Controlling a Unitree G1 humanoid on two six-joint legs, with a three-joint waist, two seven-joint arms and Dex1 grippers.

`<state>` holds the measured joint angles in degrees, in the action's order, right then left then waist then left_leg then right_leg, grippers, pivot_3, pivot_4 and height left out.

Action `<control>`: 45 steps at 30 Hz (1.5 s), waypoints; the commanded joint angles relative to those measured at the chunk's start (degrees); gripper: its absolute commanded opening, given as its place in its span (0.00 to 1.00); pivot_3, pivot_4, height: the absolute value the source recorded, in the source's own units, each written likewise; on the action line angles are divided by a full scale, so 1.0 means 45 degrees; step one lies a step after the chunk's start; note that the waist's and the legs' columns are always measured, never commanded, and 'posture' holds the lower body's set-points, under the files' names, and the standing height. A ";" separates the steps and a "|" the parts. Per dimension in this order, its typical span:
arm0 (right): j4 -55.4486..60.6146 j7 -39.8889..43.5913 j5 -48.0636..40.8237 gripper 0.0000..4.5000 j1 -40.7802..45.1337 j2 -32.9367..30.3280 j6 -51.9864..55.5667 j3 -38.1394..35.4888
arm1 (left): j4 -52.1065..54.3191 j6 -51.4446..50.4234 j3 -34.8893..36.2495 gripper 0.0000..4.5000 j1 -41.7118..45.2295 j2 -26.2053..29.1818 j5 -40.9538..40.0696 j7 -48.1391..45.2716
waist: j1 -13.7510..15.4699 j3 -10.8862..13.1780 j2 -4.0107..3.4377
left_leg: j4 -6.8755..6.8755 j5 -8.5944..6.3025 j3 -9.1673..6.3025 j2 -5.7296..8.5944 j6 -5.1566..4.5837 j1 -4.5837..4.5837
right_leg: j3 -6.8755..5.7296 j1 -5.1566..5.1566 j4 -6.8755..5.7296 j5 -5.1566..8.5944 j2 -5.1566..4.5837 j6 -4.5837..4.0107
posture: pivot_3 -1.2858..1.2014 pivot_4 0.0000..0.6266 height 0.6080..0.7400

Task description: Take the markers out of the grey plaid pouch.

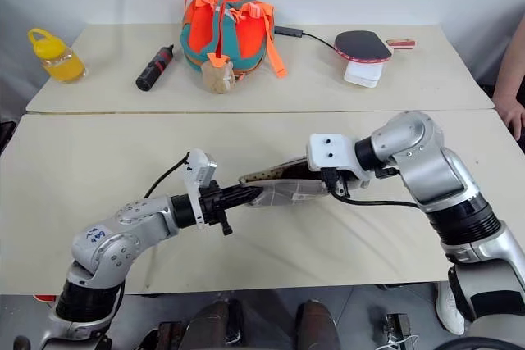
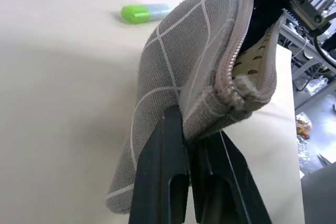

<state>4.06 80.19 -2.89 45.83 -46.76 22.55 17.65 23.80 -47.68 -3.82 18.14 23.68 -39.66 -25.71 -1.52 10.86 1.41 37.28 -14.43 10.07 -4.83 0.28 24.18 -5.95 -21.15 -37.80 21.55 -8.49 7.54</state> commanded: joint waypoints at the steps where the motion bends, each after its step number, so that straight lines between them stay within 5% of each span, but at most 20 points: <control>1: -0.0054 -0.0367 -0.0001 0.12 0.0059 -0.0447 -0.0280 -0.0719 | -0.0206 0.0099 0.0367 0.00 0.0014 0.0029 0.0186 0.0034 | -0.0002 0.0000 0.0000 | 0.0001 0.0000 0.0000 0.0000 0.0000 0.0001 | -0.0001 0.0000 0.0000 0.0000 0.0000 0.0000 | 0.52 0.24 1.00; 26: -0.2747 -0.0993 0.2285 0.12 0.0353 -0.1774 -0.2991 0.0215 | -0.0357 0.0534 0.0220 0.00 0.0308 0.1411 0.1307 -0.0535 | -0.0014 0.0000 0.0000 | 0.0017 0.0001 0.0004 -0.0002 0.0000 -0.0002 | 0.0003 0.0001 -0.0011 0.0000 0.0000 0.0000 | 0.52 0.24 1.00; 35: -0.0335 -0.0960 -0.0497 0.12 0.0220 -0.0360 -0.0748 -0.0675 | -0.0871 0.1461 -0.0307 0.00 0.0611 0.1176 0.2437 -0.0204 | -0.0018 0.0000 0.0000 | 0.0010 0.0000 0.0003 -0.0001 0.0000 0.0002 | 0.0000 -0.0003 -0.0009 0.0000 0.0000 0.0000 | 0.52 0.24 1.00; 45: -0.0171 -0.2000 0.1209 0.12 0.0018 0.0854 -0.1483 0.0730 | -0.0270 0.0954 -0.0530 0.00 0.0833 -0.0179 0.1950 -0.0088 | -0.0019 0.0000 0.0000 | 0.0008 0.0001 0.0006 -0.0002 0.0001 0.0003 | 0.0003 -0.0013 -0.0016 0.0000 0.0000 0.0000 | 0.52 0.24 1.00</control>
<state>1.46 71.64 2.79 45.82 -43.75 16.84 20.86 21.46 -43.59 -5.62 21.54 23.28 -30.99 -25.69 -1.61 10.86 1.41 37.31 -14.42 10.10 -4.85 0.29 24.20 -5.94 -21.21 -37.88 21.55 -8.49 7.54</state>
